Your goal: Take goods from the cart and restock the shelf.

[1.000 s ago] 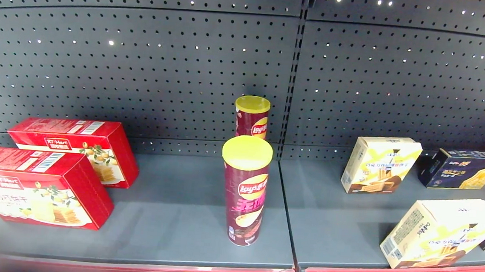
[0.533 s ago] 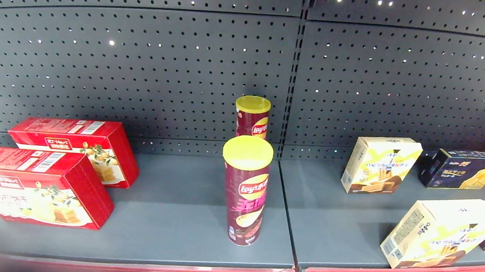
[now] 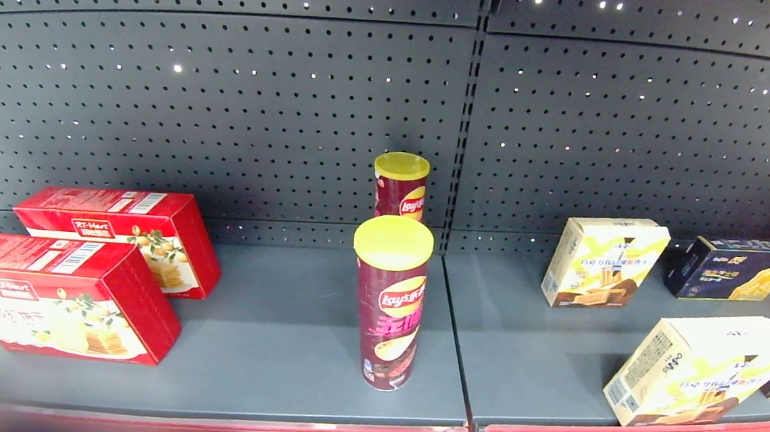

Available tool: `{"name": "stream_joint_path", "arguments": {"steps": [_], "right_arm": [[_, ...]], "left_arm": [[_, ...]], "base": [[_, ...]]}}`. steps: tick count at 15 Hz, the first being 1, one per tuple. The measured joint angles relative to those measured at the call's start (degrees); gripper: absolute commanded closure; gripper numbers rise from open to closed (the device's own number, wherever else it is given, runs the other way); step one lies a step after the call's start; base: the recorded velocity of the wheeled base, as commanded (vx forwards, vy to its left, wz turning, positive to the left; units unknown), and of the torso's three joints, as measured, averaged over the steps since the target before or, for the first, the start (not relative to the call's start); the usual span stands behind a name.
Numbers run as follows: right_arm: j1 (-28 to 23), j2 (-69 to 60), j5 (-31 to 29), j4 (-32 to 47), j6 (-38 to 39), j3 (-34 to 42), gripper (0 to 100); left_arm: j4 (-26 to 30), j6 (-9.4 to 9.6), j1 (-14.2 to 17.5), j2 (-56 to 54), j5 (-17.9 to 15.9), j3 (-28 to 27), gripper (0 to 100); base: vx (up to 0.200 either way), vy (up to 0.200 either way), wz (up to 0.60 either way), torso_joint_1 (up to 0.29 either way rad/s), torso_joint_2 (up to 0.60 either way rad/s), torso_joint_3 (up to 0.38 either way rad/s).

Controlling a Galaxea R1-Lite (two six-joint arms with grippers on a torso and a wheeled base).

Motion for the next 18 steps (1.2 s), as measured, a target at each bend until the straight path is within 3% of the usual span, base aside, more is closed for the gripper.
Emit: {"name": "stream_joint_path", "arguments": {"steps": [2, 3, 4, 5, 8, 9, 11, 18], "right_arm": [[-0.2, -0.4, 0.0, 0.2, 0.0, 0.0, 0], [-0.3, -0.6, -0.1, 0.4, 0.0, 0.1, 0], [-0.5, -1.0, -0.1, 0.5, 0.0, 0.2, 0], [-0.9, -1.5, -0.2, 0.5, 0.0, 0.3, 0], [-1.2, -2.5, -0.3, 0.6, 0.0, 0.3, 0], [-1.2, -2.6, -0.3, 0.6, 0.0, 0.3, 0], [-1.3, -2.6, -0.3, 0.7, 0.0, 0.4, 0], [-0.7, -2.4, -0.2, 0.4, 0.0, 0.8, 0]], "left_arm": [[0.2, 2.99, 0.0, -0.3, -16.1, 0.0, 0], [0.5, 3.58, 0.0, -0.4, -18.3, 0.0, 0], [0.4, 4.04, 0.0, -0.5, -17.2, 0.0, 0], [0.4, 4.56, 0.0, -0.5, -13.7, 0.0, 0], [2.3, 5.52, 0.1, -0.6, 6.9, 0.0, 0], [3.1, 5.22, 0.1, -0.6, 8.0, 0.0, 0], [3.5, 4.45, -0.1, -0.6, 3.6, 0.0, 0], [3.6, 4.14, -0.2, -0.6, 3.6, 0.0, 0]], "base": [[0.000, 0.000, 0.00, 0.000, 0.00, 0.000], [0.000, 0.000, 0.00, 0.000, 0.00, 0.000], [0.000, 0.000, 0.00, 0.000, 0.00, 0.000], [0.000, 0.000, 0.00, 0.000, 0.00, 0.000], [0.000, 0.000, 0.00, 0.000, 0.00, 0.000], [0.000, 0.000, 0.00, 0.000, 0.00, 0.000], [0.000, 0.000, 0.00, 0.000, 0.00, 0.000], [0.000, 0.000, 0.00, 0.000, 0.00, 0.000]]}}
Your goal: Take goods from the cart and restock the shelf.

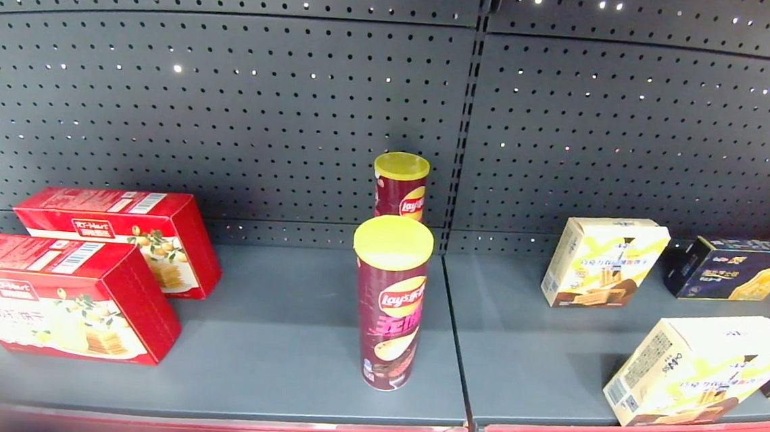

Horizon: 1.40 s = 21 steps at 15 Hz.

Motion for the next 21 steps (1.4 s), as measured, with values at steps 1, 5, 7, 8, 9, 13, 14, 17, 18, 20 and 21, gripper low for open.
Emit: {"name": "stream_joint_path", "arguments": {"steps": [1, 5, 7, 8, 9, 13, 14, 17, 18, 20, 21], "right_arm": [[0.0, 0.0, 0.0, 0.0, 0.0, 0.0, 0], [0.4, 0.0, 0.1, 0.2, 0.0, 0.3, 0], [0.4, -0.2, 0.2, 0.1, 0.0, 1.3, 0], [0.4, -0.4, 0.1, 0.1, 0.0, 1.5, 0], [0.3, -0.5, 0.1, 0.2, 0.0, 1.6, 0], [-0.7, -0.7, -0.1, 0.0, -0.1, 1.6, 0], [-1.3, -0.7, 0.1, -0.5, -0.1, 2.0, 0], [-4.0, -1.6, 2.4, -3.5, -0.1, 7.4, 0], [-4.4, -2.6, 3.1, -5.5, -0.1, 10.6, 0], [-3.7, -5.9, 3.3, -10.1, -0.4, 20.4, 0], [-3.2, -7.4, 3.6, -14.9, -0.5, 26.6, 0]], "left_arm": [[0.0, -0.02, 0.0, 0.0, 0.0, 0.0, 0], [0.0, 0.01, -8.4, -0.3, 0.0, 0.0, 0], [-0.1, -0.10, -11.9, -1.9, 0.4, 0.0, 0], [-0.2, -0.33, -11.4, -3.0, 0.9, 0.0, 0], [-0.2, -0.78, -11.1, -3.9, 1.0, 0.1, 0], [-0.3, -1.04, -10.7, -5.3, 1.2, 0.1, 0], [-0.3, -1.04, -10.7, -5.5, 1.2, 0.1, 0], [-0.3, -1.01, -10.8, -5.7, 1.2, 0.1, 0], [-0.3, -1.01, -10.8, -5.7, 1.2, 0.1, 0], [-0.3, -1.04, -10.8, -5.7, 1.2, 0.1, 0], [-0.3, -1.01, -10.8, -5.8, 1.2, 0.1, 0]], "base": [[0.000, 0.000, 0.00, 0.000, 0.00, 0.000], [0.000, 0.000, 0.00, 0.000, 0.00, 0.000], [0.000, 0.000, 0.00, 0.000, 0.00, 0.000], [0.000, 0.000, 0.00, 0.000, 0.00, 0.000], [0.000, 0.000, 0.00, 0.000, 0.00, 0.000], [0.000, 0.000, 0.00, 0.000, 0.00, 0.000], [0.000, 0.000, 0.00, 0.000, 0.00, 0.000], [0.000, 0.000, 0.00, 0.000, 0.00, 0.000], [0.000, 0.000, 0.00, 0.000, 0.00, 0.000], [0.000, 0.000, 0.00, 0.000, 0.00, 0.000], [0.000, 0.000, 0.00, 0.000, 0.00, 0.000]]}}
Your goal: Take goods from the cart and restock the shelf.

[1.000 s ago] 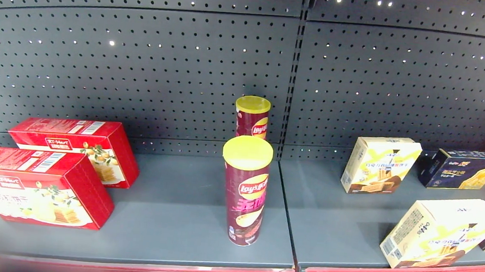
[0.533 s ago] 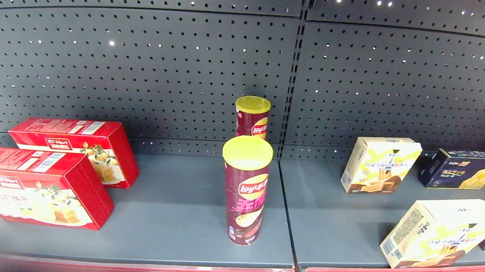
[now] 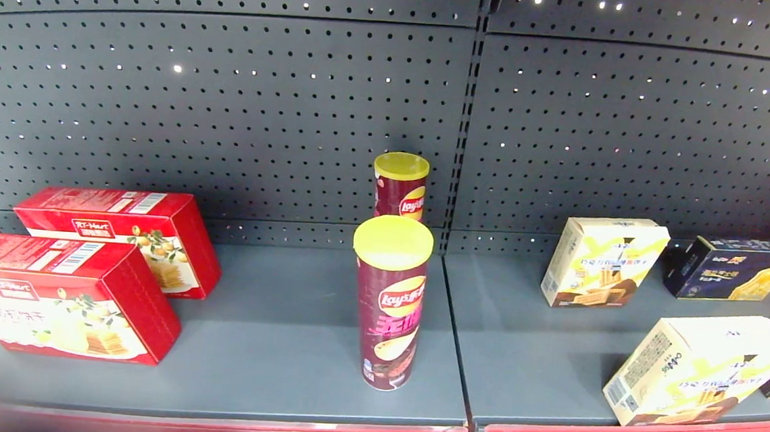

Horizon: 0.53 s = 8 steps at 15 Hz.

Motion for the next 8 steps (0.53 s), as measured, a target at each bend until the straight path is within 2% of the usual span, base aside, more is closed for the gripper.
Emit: {"name": "stream_joint_path", "arguments": {"steps": [3, 4, 6, 8], "right_arm": [[0.6, -3.5, 4.1, -22.0, -2.4, 18.4, 0], [0.0, -4.6, 6.6, -23.7, -3.2, 21.2, 0], [-1.6, -7.6, 10.4, -21.3, -4.4, 23.5, 0], [-2.3, -9.4, 10.7, -21.0, -5.5, 24.0, 0]], "left_arm": [[0.0, 0.00, 0.0, 0.0, 0.0, 0.0, 0], [0.0, -0.05, 0.0, 0.0, 0.0, 0.0, 0], [-0.1, -0.10, 0.0, 0.0, 0.0, 0.0, 0], [0.0, -0.05, 0.0, 0.0, 0.0, 0.0, 0]], "base": [[0.000, 0.000, 0.00, 0.000, 0.00, 0.000], [0.000, 0.000, 0.00, 0.000, 0.00, 0.000], [0.000, 0.000, 0.00, 0.000, 0.00, 0.000], [0.000, 0.000, 0.00, 0.000, 0.00, 0.000]]}}
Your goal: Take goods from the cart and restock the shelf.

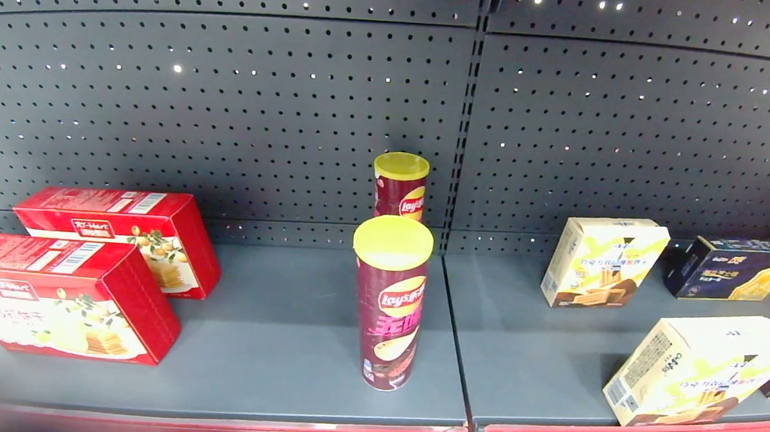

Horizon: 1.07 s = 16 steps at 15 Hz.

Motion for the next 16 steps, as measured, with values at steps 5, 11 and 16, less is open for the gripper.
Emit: {"name": "stream_joint_path", "arguments": {"steps": [5, 11, 16], "right_arm": [[-0.2, -1.2, 0.2, 0.1, -0.1, 0.2, 0], [-0.2, -1.4, 0.3, 0.1, -0.7, 0.3, 0], [-0.2, -1.4, 0.4, 0.2, -1.0, 0.3, 0]], "left_arm": [[0.0, -0.02, 0.0, 0.0, 0.0, 0.0, 0], [0.0, -0.05, 0.0, 0.0, 0.0, 0.0, 0], [0.0, -0.05, 0.0, 0.0, 0.0, -0.1, 0]], "base": [[0.000, 0.000, 0.00, 0.000, 0.00, 0.000], [0.000, 0.000, 0.00, 0.000, 0.00, 0.000], [0.000, 0.000, 0.00, 0.000, 0.00, 0.000]]}}
